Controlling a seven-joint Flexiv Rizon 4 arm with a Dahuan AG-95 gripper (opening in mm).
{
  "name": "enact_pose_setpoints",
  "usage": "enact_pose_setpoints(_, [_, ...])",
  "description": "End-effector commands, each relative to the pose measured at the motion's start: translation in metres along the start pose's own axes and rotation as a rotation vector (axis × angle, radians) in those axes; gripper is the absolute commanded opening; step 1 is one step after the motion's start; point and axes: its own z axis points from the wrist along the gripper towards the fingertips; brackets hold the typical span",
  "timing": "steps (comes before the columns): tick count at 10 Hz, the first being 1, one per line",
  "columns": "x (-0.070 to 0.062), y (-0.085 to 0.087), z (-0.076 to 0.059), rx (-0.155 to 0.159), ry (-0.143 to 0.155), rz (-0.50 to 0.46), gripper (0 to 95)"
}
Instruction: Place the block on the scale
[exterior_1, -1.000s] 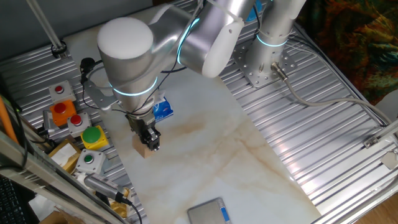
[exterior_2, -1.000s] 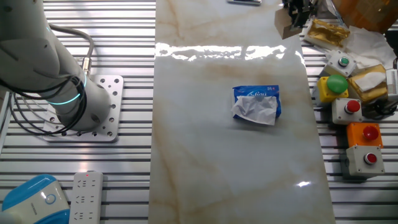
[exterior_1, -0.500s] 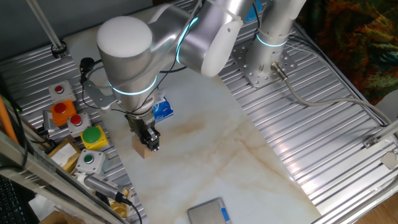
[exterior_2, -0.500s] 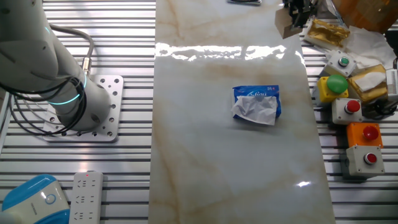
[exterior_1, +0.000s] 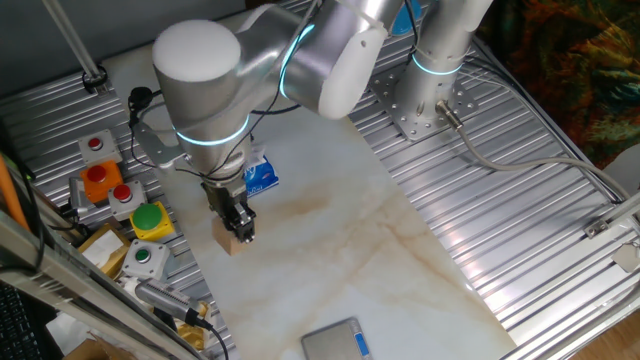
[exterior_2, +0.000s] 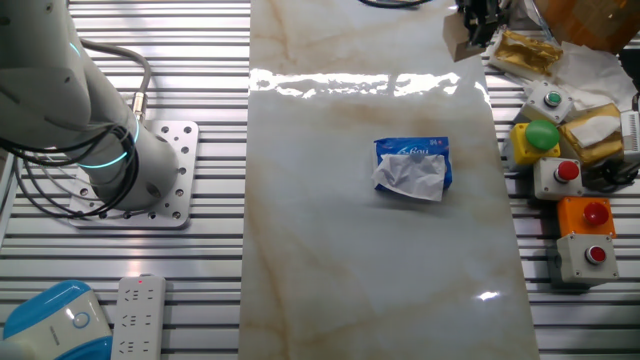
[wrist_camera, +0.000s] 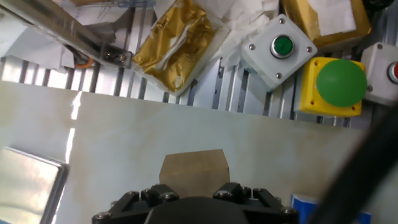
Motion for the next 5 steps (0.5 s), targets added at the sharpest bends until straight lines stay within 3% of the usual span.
enact_pose_setpoints(1, [-0.003, 0.011, -0.001, 0.023, 0.019, -0.013, 0.0])
enact_pose_setpoints(3, [0.010, 0.035, 0.000, 0.025, 0.020, 0.005, 0.0])
enact_pose_setpoints(5, [0.027, 0.059, 0.011, 0.032, 0.015, 0.019, 0.0])
